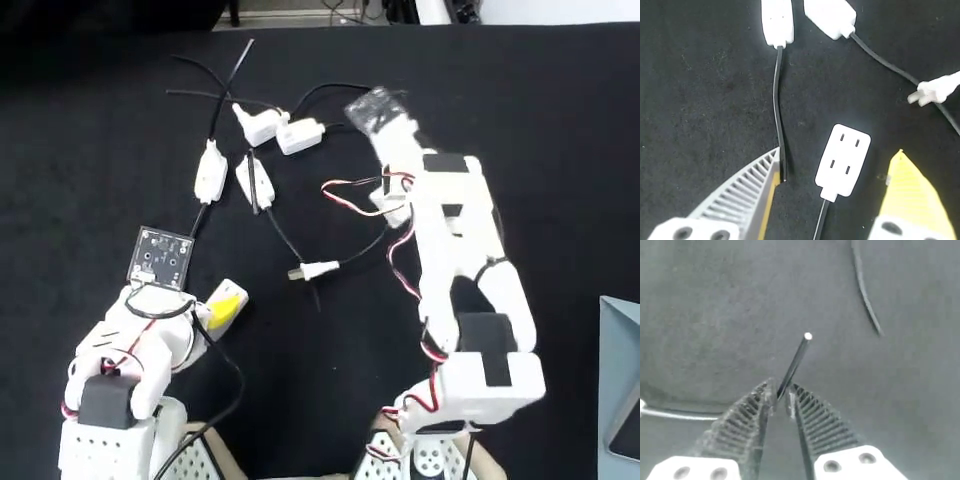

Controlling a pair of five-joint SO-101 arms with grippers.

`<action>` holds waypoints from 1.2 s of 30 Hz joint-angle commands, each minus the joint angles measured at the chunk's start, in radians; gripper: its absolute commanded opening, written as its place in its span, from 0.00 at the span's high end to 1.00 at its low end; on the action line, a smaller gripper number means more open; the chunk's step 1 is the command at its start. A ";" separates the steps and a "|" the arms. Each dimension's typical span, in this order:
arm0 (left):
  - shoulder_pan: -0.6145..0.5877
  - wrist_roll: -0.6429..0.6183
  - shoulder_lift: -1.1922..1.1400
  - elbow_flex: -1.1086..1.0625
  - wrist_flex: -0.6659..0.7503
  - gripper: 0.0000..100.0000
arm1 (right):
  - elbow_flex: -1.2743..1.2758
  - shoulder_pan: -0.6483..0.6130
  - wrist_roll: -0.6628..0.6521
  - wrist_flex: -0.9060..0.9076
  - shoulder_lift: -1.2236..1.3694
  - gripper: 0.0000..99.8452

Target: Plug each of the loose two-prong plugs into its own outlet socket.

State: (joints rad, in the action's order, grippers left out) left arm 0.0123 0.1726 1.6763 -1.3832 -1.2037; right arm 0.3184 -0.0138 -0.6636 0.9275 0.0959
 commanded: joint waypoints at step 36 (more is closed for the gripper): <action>-0.012 -0.003 0.008 0.001 0.015 0.67 | -0.486 -0.100 -0.331 0.647 -0.177 0.99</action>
State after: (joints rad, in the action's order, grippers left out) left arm 0.0123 0.1726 1.6763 -1.3848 -1.2037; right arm -0.2232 -0.0199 -0.9920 1.6794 -0.1297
